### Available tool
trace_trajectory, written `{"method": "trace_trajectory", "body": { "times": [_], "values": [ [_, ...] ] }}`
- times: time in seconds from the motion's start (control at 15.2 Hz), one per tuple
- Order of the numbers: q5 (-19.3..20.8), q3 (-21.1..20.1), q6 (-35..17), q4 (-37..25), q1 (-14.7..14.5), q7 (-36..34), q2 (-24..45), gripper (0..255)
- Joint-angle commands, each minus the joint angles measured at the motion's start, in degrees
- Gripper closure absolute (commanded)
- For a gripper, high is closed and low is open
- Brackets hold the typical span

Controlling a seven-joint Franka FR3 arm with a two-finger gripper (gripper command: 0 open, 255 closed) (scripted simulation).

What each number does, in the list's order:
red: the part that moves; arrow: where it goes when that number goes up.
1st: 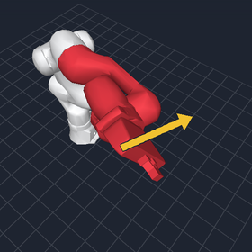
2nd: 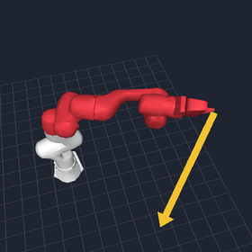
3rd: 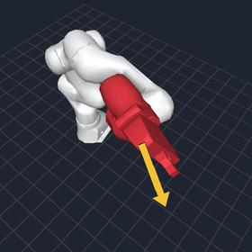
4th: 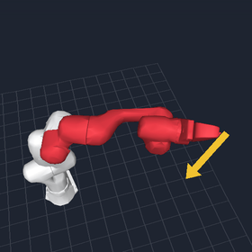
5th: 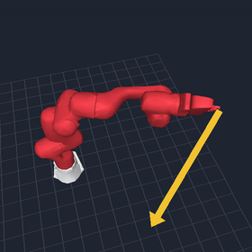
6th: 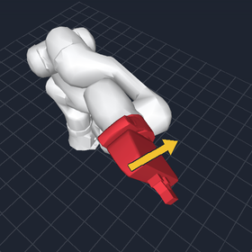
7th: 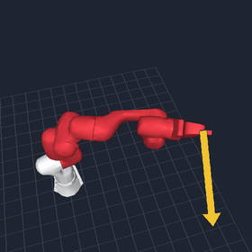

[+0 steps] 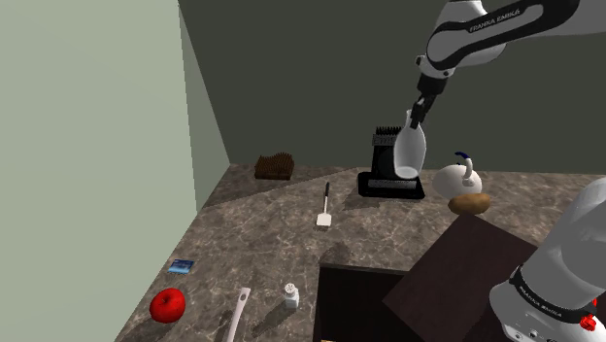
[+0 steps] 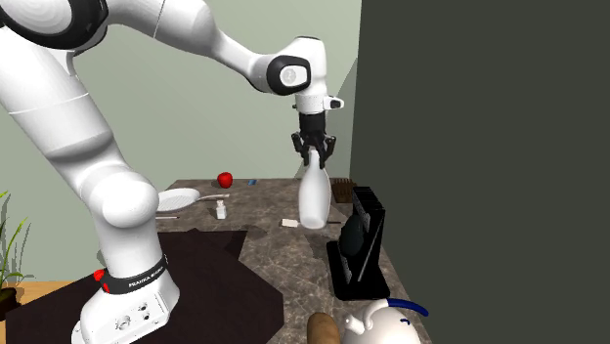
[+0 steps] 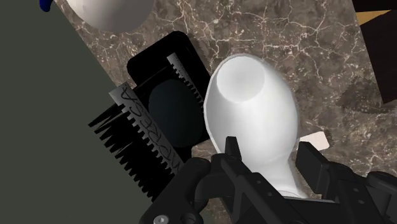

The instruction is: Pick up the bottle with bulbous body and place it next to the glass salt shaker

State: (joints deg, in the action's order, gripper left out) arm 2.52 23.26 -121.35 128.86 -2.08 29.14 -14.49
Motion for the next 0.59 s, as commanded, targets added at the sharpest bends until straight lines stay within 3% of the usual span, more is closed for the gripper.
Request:
{"method": "trace_trajectory", "body": {
  "times": [0.0, 0.53],
  "values": [
    [0.1, -0.2, 1.7, -1.3, 0.0, -0.2, -0.3, 255],
    [0.4, -0.8, 7.9, -6.4, -0.1, -0.8, -1.6, 255]
  ]
}}
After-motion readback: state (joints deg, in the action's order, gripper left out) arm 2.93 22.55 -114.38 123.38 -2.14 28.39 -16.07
